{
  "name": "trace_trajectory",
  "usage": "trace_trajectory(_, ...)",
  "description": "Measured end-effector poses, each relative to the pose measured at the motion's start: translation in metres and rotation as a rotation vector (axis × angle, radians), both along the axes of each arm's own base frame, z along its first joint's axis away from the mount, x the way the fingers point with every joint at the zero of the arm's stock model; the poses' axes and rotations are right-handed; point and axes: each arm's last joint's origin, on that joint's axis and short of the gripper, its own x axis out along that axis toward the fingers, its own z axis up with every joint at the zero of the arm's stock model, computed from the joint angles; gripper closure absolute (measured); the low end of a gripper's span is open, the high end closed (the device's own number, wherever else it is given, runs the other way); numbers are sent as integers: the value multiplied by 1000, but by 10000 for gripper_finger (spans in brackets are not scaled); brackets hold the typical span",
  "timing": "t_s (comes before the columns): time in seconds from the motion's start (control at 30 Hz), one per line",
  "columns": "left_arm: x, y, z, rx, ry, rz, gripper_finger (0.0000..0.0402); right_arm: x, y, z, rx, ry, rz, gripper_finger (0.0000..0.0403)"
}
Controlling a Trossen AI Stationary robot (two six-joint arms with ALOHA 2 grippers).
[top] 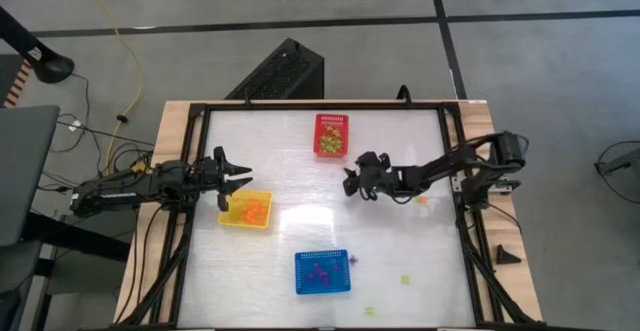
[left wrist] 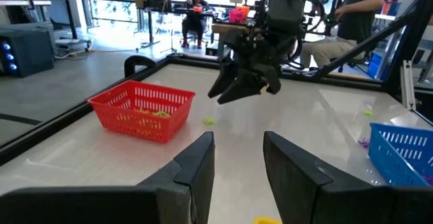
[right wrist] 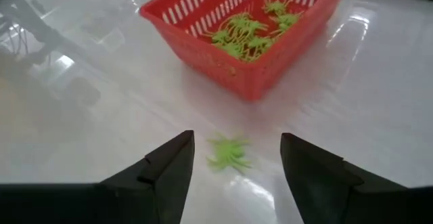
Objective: Sort Halloween decoration
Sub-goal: Put the green spider toy into the red basket
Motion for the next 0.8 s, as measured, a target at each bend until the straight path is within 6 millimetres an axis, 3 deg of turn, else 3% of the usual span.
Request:
trace_trajectory(0.4,0,0,0,0,0,0,285,16,-7,-43,-7,-48,-64,147)
trace_trajectory(0.67,0,0,0,0,1,0,285,26,-9,-47,-14,-51,-71,150)
trace_trajectory(0.8,0,0,0,0,1,0,285,29,-9,-47,-13,20,-70,175)
